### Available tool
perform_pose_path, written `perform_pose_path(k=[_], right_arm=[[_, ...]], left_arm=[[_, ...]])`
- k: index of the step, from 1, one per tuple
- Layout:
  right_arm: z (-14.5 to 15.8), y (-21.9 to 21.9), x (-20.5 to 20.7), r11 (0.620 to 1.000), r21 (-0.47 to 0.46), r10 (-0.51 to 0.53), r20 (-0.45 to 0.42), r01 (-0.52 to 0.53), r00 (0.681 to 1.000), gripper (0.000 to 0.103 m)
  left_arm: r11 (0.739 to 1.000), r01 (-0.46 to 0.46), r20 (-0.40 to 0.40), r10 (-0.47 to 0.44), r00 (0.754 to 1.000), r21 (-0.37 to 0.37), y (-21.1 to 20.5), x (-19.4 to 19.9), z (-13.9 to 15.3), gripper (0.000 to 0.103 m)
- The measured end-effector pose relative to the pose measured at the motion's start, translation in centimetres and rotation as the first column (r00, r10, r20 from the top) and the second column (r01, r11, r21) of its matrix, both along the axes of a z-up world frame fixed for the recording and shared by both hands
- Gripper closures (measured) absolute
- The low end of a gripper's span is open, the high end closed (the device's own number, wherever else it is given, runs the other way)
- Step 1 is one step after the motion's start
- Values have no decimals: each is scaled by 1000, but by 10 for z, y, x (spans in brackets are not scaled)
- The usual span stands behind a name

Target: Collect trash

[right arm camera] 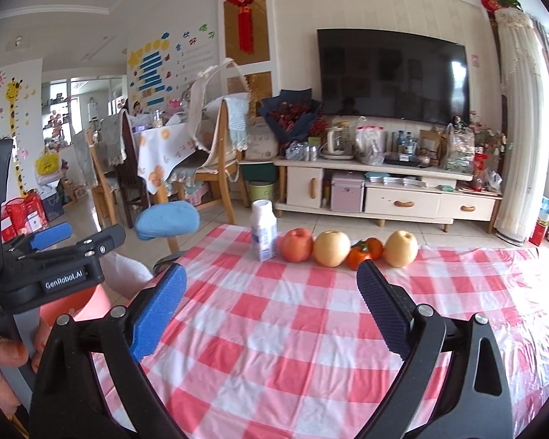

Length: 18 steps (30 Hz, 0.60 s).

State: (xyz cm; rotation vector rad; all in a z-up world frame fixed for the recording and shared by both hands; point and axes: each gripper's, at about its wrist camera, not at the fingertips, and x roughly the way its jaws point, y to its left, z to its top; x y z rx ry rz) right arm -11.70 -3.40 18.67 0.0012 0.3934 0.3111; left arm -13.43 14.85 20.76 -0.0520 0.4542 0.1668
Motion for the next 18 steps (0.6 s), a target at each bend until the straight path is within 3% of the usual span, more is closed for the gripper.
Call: perform_pose_path(k=[18], right_arm=[[9, -54, -16, 993, -12, -115, 73, 116, 991, 8]], left_arm=[[998, 53, 47, -55, 997, 32, -53, -8, 10, 7]])
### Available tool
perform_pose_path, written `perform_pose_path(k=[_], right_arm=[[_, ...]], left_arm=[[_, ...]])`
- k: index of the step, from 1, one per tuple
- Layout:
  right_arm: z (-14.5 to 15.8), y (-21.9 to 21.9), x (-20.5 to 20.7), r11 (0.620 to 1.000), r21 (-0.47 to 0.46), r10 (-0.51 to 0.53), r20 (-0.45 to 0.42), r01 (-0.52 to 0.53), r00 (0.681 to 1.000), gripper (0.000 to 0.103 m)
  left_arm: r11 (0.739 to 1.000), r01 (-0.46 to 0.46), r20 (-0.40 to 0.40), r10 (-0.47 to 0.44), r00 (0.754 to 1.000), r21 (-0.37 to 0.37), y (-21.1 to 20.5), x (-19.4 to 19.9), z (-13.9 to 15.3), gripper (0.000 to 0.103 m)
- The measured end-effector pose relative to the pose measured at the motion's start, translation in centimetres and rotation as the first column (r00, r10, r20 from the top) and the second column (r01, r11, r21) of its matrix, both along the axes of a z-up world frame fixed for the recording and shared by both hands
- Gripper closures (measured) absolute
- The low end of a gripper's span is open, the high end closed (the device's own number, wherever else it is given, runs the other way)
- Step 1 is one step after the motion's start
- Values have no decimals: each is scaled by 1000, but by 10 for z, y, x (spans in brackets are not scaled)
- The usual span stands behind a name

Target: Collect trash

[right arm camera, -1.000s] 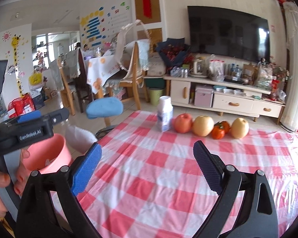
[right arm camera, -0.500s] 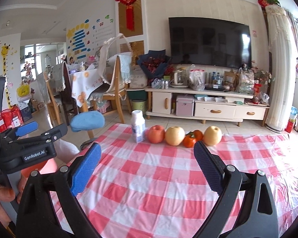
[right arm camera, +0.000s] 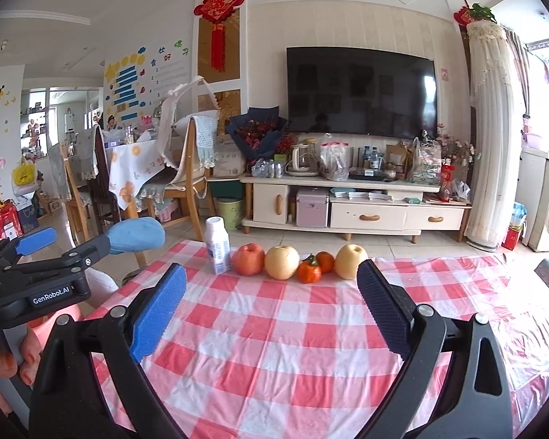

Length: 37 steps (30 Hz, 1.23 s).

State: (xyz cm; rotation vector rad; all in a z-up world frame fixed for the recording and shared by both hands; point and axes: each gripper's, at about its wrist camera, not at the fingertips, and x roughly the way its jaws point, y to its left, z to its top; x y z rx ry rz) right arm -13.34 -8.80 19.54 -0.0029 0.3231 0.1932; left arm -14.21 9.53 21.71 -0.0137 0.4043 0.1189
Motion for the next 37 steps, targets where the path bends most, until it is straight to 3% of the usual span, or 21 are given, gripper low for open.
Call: perform_pose_path(k=[25, 33, 37], right_arm=[[-16, -3, 10, 998, -62, -19, -19, 18, 1000, 8], [-39, -6, 29, 996, -87, -45, -84, 38, 995, 8], [-63, -10, 50, 994, -98, -67, -146, 53, 987, 5]], left_arm=[[999, 21, -13, -20, 1000, 26, -8, 5, -6, 7], [999, 3, -117, 1, 993, 32, -6, 34, -29, 7], [1000, -27, -211, 24, 977, -9, -8, 59, -55, 7]])
